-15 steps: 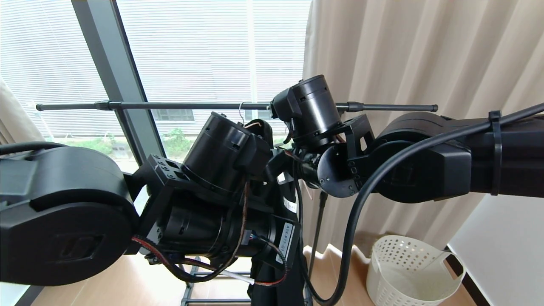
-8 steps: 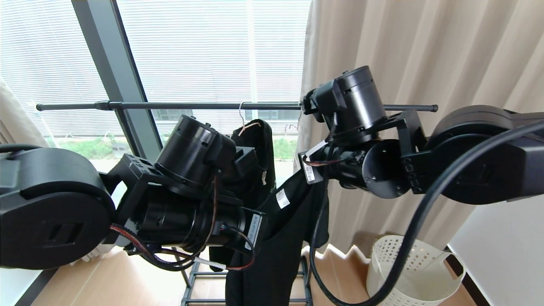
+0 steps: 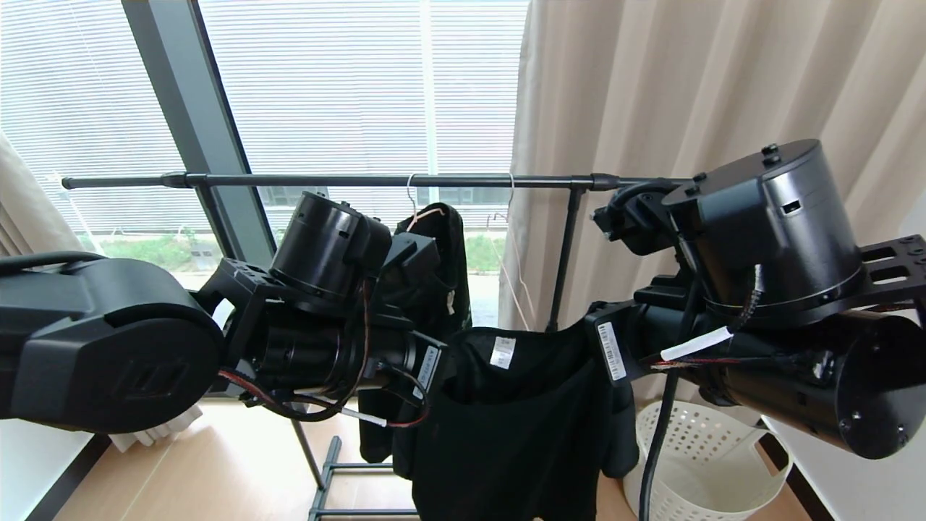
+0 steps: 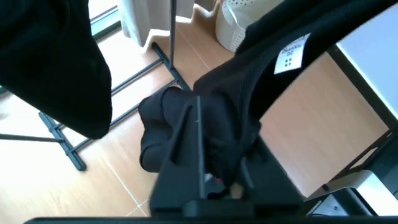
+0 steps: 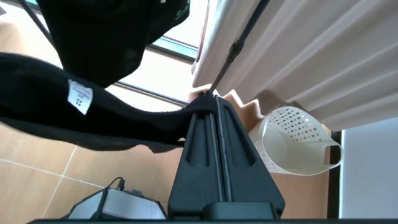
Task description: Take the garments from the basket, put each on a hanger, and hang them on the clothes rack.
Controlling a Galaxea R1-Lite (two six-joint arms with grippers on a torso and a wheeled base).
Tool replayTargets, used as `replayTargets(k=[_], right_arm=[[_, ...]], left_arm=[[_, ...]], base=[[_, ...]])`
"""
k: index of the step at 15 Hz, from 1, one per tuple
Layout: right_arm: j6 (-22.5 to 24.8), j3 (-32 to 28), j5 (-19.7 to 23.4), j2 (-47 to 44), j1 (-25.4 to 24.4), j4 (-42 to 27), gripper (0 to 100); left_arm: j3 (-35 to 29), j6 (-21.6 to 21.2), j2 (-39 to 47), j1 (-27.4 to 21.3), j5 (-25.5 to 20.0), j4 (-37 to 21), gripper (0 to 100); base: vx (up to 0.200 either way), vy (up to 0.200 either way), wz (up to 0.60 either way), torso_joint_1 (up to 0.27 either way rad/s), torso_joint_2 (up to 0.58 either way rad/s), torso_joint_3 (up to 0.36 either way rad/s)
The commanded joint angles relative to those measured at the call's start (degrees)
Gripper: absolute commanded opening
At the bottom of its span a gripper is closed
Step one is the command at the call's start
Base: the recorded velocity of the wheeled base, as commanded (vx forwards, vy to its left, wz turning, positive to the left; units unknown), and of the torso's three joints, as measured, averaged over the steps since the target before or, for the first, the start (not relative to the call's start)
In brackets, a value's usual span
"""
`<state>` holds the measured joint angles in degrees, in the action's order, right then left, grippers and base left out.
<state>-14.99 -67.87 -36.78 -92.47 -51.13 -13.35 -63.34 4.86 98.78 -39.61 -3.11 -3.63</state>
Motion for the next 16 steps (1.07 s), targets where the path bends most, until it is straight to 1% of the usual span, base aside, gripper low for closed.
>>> replayTargets(k=[1,2,3,4,5,6,7,8,9,10,11,12,14,16], right_arm=[[-0.30,1.07,-0.14,2.03,-0.11,0.08,0],[-0.83,2.12,-0.93,1.94,0.77,0.08,0],[-1.35,3.79,-2.24,2.03,2.79,0.08,0],[-1.70,6.69,-2.86,2.29,4.63,0.17,0],[-2.06,8.28,-2.77,3.26,5.25,0.17,0],[-2.32,11.09,-2.51,5.81,5.86,0.08,0],[-2.23,11.88,-2.33,7.12,6.74,-0.01,0],[-1.97,12.76,-1.98,8.53,8.41,-0.10,0],[-2.14,13.20,-1.28,9.76,10.43,-0.01,0],[-2.32,13.72,0.30,9.94,11.84,0.17,0],[-2.32,13.72,0.30,9.94,11.84,0.17,0],[-2.58,14.25,2.59,9.85,12.89,0.78,0],[-2.23,14.43,2.59,9.94,13.95,1.57,0],[-2.06,14.78,2.50,10.55,14.65,1.48,0]], left_arm=[[2.08,-0.03,0.01,-0.38,-0.06,0.21,100],[3.31,-0.03,-0.96,-0.47,-0.23,0.29,100],[5.51,-0.03,-2.36,-0.47,-0.41,1.52,100],[8.67,-0.03,-3.68,-0.47,-2.16,6.09,100],[9.99,-0.03,-3.77,-0.30,-3.57,8.64,100],[12.19,-0.03,-4.03,-0.12,-5.50,12.69,100],[12.72,0.06,-4.03,-0.12,-6.12,13.56,100],[13.07,0.06,-4.21,-0.12,-7.88,13.92,100],[13.16,-0.03,-4.74,0.14,-12.10,14.00,100],[13.16,-0.03,-4.74,0.14,-13.68,14.09,100],[13.16,-0.03,-4.74,0.14,-13.68,14.09,100],[13.24,0.06,-4.47,0.41,-13.85,14.88,100],[12.89,0.23,-3.33,1.64,-13.41,15.23,100],[12.54,0.41,-1.40,2.34,-11.48,17.26,100]], base=[[0.000,0.000,0.00,0.000,0.00,0.000],[0.000,0.000,0.00,0.000,0.00,0.000],[0.000,0.000,0.00,0.000,0.00,0.000],[0.000,0.000,0.00,0.000,0.00,0.000],[0.000,0.000,0.00,0.000,0.00,0.000],[0.000,0.000,0.00,0.000,0.00,0.000],[0.000,0.000,0.00,0.000,0.00,0.000],[0.000,0.000,0.00,0.000,0.00,0.000],[0.000,0.000,0.00,0.000,0.00,0.000],[0.000,0.000,0.00,0.000,0.00,0.000],[0.000,0.000,0.00,0.000,0.00,0.000],[0.000,0.000,0.00,0.000,0.00,0.000],[0.000,0.000,0.00,0.000,0.00,0.000],[0.000,0.000,0.00,0.000,0.00,0.000]])
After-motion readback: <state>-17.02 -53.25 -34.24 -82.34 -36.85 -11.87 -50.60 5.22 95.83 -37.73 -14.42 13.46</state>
